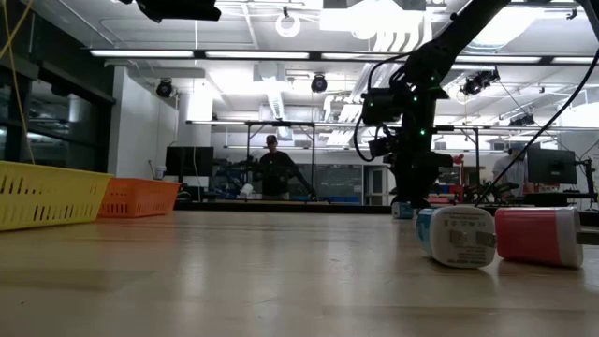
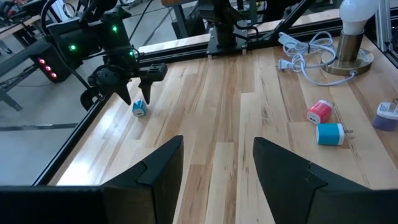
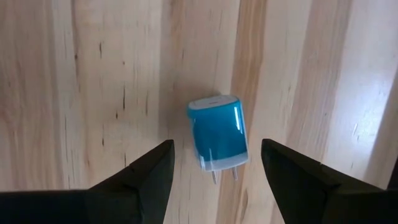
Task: Pick & Place Office items
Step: Put the top blue charger adapter into the yellow basket
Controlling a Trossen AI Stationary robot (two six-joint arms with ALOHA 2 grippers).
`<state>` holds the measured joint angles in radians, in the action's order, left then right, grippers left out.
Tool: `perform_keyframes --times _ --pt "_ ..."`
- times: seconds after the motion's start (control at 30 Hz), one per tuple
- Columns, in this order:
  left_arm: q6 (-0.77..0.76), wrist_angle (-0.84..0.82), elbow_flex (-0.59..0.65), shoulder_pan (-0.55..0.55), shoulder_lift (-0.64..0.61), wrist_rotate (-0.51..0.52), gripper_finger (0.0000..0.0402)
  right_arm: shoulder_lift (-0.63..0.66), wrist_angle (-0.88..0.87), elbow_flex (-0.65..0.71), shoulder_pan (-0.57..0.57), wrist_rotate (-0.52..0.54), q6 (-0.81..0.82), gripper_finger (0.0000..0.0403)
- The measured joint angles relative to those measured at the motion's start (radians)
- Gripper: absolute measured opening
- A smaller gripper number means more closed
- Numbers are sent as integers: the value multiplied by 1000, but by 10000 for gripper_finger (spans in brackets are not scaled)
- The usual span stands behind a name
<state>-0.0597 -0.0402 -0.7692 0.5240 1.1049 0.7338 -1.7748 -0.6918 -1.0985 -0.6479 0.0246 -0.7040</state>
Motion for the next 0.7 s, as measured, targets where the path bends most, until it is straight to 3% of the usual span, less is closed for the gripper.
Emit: perform_keyframes --times 0.7 --pt "0 0 0 0 0 0 186 0 0 0 14 23 -8 229"
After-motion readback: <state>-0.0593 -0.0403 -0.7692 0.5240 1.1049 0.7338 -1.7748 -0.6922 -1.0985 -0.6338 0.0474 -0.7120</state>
